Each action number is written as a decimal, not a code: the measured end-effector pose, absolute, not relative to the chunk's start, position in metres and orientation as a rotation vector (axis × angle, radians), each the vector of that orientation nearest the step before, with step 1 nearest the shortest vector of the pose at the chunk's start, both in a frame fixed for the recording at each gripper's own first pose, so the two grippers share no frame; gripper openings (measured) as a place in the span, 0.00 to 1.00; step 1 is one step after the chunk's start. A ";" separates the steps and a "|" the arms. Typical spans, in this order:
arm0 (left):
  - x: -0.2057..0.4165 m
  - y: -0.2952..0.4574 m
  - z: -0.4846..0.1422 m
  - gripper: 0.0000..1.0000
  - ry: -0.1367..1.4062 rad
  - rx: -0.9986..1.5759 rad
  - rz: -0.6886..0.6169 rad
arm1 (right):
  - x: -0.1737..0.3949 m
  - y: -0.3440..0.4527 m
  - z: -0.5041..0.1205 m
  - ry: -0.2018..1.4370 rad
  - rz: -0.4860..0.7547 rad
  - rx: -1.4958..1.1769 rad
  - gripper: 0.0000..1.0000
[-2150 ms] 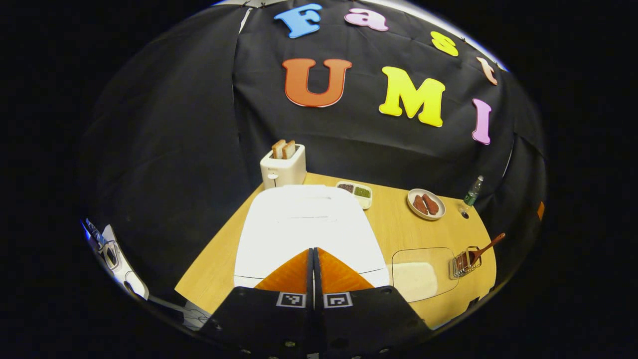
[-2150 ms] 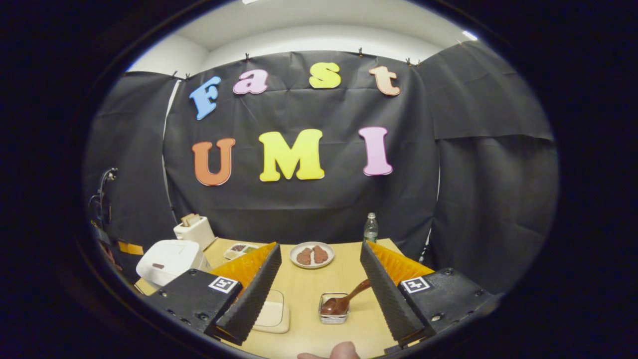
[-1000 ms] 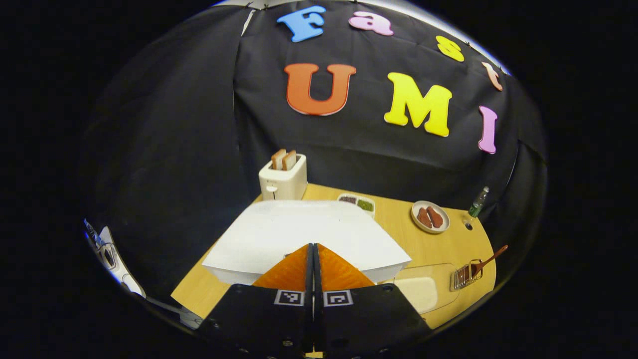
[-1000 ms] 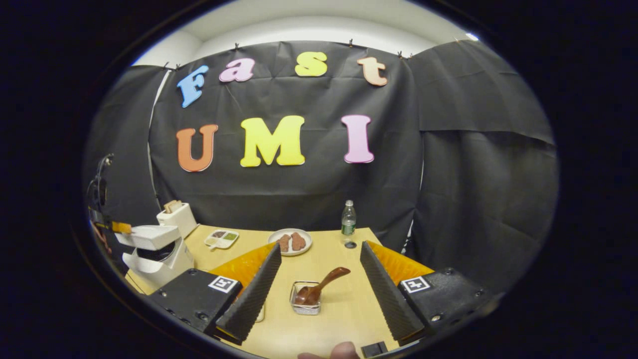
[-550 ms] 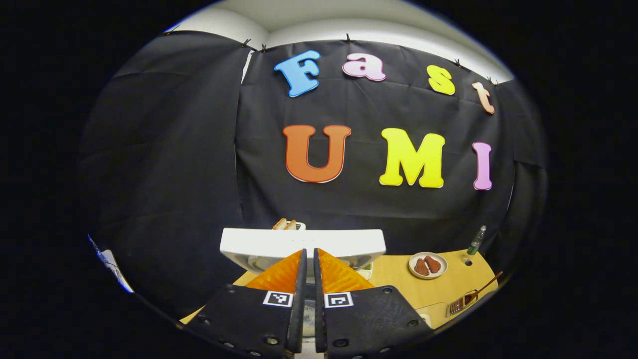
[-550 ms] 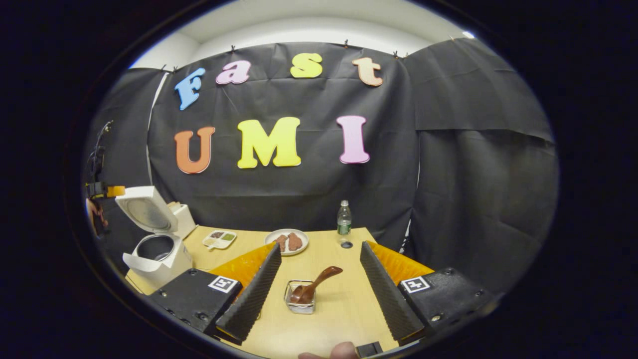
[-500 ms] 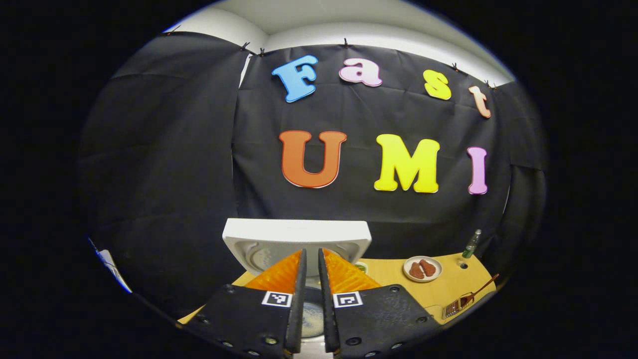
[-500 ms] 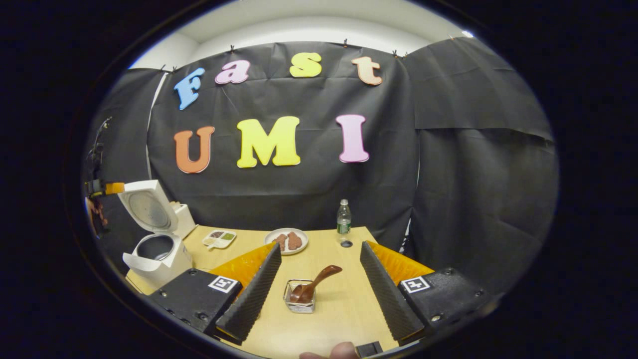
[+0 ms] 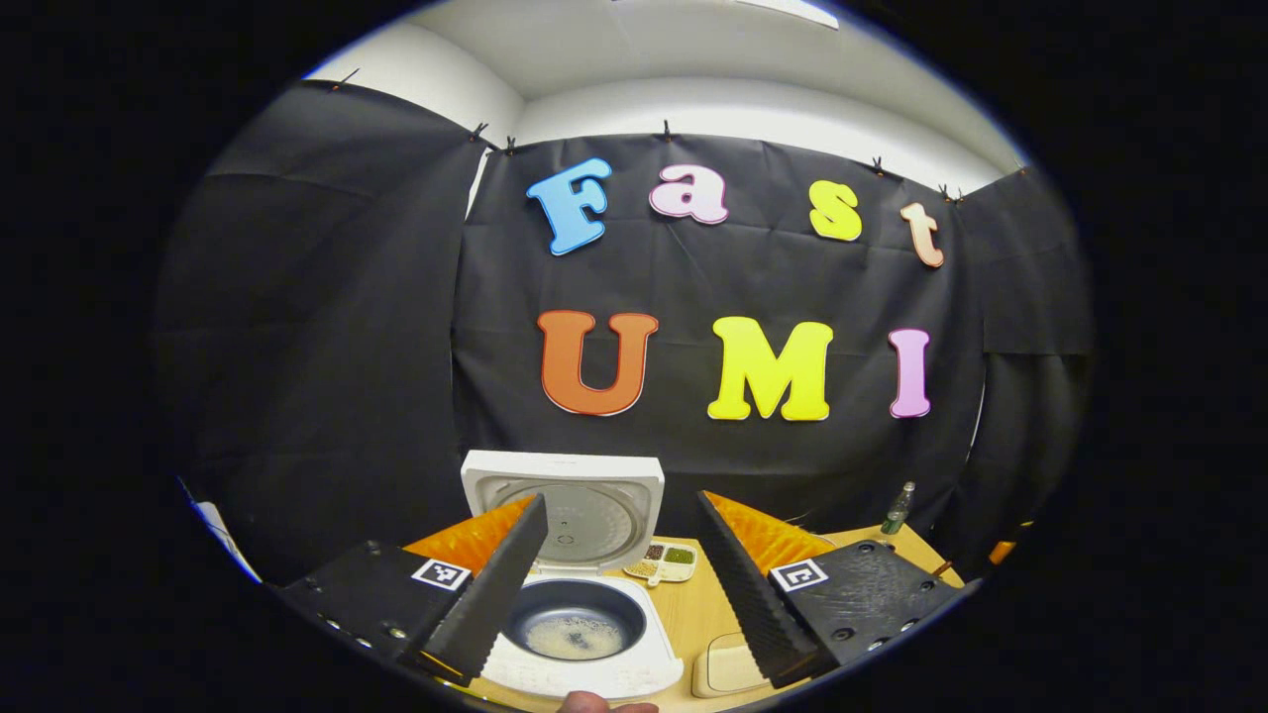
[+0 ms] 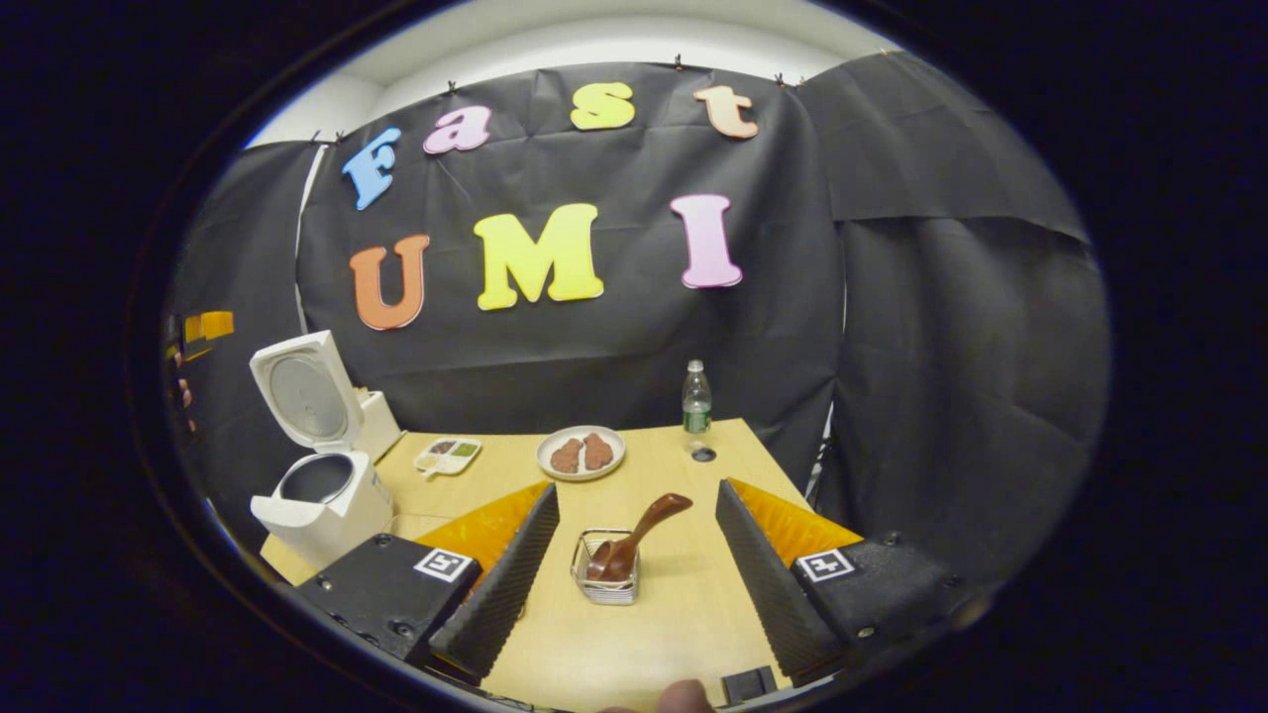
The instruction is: Close the left gripper, press the button to open the rice cooker; take a wooden spoon from the chopstick holder with the right hand, scoop a spoonful of rice and pour it into the rice cooker, then put the wooden spoon back into the chopstick holder.
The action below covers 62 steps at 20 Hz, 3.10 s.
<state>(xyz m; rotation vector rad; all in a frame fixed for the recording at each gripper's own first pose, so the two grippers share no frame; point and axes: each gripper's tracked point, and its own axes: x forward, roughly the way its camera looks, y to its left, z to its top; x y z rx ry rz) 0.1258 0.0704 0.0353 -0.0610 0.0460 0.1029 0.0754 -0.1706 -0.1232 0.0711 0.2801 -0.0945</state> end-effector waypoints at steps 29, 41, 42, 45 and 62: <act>0.124 -0.017 0.006 0.94 0.125 -0.065 0.160 | 0.230 -0.170 -0.292 0.581 0.071 0.237 0.27; 0.097 0.040 -0.006 0.94 0.097 -0.065 0.096 | 0.198 -0.154 -0.197 0.451 -0.028 0.060 0.17; 0.093 0.049 -0.010 0.94 0.097 -0.073 0.096 | 0.194 -0.148 -0.186 0.436 -0.031 0.047 0.17; 0.083 0.076 -0.016 0.94 0.089 -0.065 0.116 | 0.185 -0.123 -0.154 0.400 -0.025 0.026 0.15; 0.011 0.149 0.000 0.94 0.045 -0.076 0.149 | 0.170 0.060 -0.241 0.527 0.203 -0.238 0.14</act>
